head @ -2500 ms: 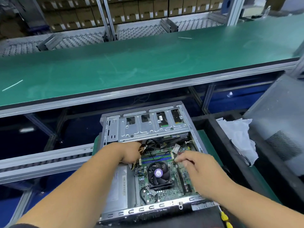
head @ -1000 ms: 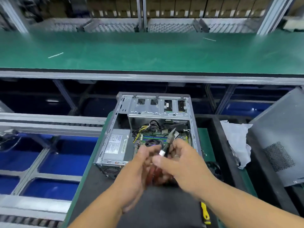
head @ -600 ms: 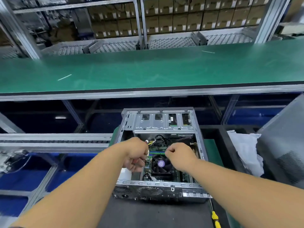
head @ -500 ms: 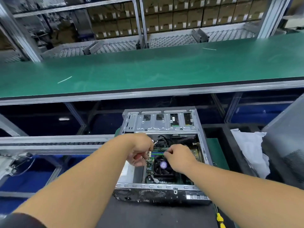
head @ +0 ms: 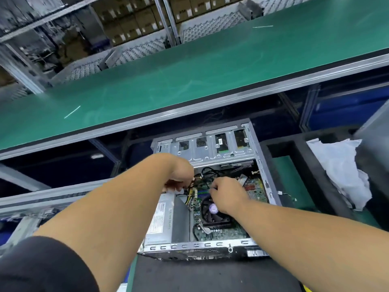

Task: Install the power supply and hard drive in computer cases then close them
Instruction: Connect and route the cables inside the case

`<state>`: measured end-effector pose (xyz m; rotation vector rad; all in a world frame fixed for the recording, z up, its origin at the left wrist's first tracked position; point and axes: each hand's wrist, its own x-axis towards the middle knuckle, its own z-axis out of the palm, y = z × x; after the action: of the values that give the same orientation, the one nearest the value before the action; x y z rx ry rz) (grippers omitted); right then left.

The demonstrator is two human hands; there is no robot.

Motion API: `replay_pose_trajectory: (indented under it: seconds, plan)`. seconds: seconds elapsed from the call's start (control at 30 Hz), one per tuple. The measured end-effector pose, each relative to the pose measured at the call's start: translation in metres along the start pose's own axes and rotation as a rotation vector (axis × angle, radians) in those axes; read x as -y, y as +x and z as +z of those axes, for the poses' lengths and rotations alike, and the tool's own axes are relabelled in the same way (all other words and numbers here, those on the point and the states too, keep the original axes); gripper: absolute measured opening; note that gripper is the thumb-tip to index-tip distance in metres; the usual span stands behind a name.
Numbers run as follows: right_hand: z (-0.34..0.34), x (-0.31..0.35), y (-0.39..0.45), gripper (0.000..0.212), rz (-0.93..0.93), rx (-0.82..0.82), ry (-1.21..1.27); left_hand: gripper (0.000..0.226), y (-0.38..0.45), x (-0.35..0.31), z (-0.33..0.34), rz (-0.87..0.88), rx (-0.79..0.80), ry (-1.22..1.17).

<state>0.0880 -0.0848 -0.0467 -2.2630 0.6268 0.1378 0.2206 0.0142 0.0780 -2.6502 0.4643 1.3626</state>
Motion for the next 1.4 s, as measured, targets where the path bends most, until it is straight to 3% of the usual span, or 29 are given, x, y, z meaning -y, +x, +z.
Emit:
replay_pose_trajectory:
  seconds: [0.1, 0.37, 0.57, 0.73, 1.4]
  plan:
    - [0.000, 0.000, -0.001, 0.019, 0.011, -0.006, 0.029, 0.038, 0.008, 0.004, 0.001, -0.024, 0.028, -0.107]
    - [0.004, 0.002, 0.000, 0.023, 0.037, -0.020, 0.030, 0.019, 0.019, 0.022, 0.000, -0.049, 0.077, -0.264]
    - [0.002, 0.003, -0.001, 0.023, 0.027, -0.019, 0.010, 0.024, 0.019, 0.023, 0.003, -0.080, 0.092, -0.302]
    - [-0.001, 0.004, -0.003, 0.022, 0.031, -0.003, 0.028, 0.055, 0.021, 0.026, 0.003, -0.078, 0.106, -0.344]
    - [-0.005, 0.003, -0.005, 0.030, 0.059, -0.028, 0.053, 0.059, 0.018, 0.030, -0.001, -0.055, 0.169, -0.410]
